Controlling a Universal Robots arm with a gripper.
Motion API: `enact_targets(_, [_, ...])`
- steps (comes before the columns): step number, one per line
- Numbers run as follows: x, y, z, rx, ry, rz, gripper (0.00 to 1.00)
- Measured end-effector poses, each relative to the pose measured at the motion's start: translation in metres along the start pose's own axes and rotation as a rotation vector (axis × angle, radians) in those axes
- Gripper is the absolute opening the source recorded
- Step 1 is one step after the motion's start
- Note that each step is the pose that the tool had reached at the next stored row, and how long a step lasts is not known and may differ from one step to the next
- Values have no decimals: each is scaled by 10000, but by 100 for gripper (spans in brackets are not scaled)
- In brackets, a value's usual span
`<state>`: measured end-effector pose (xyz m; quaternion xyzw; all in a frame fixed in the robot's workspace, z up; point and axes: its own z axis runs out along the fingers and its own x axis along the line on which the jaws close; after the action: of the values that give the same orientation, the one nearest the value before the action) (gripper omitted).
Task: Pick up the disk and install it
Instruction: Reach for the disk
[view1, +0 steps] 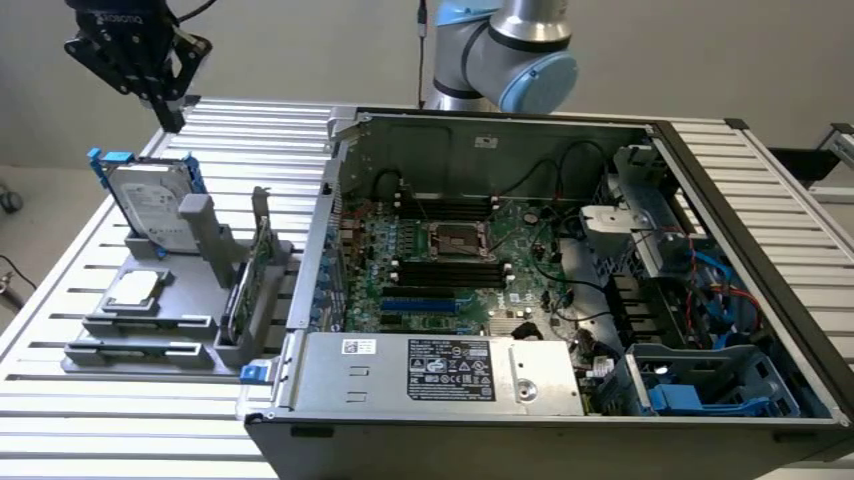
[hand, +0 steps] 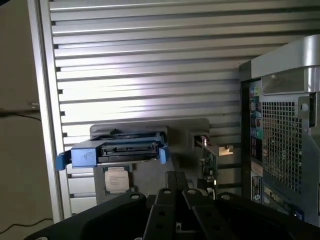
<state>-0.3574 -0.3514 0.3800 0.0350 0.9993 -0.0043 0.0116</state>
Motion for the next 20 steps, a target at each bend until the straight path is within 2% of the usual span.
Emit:
enact_targets(15, [678, 55, 58, 0, 0, 0, 11])
enact_targets(17, [731, 58, 63, 0, 5, -6, 11])
enact_targets(20, [742, 60, 65, 0, 22, -49, 11])
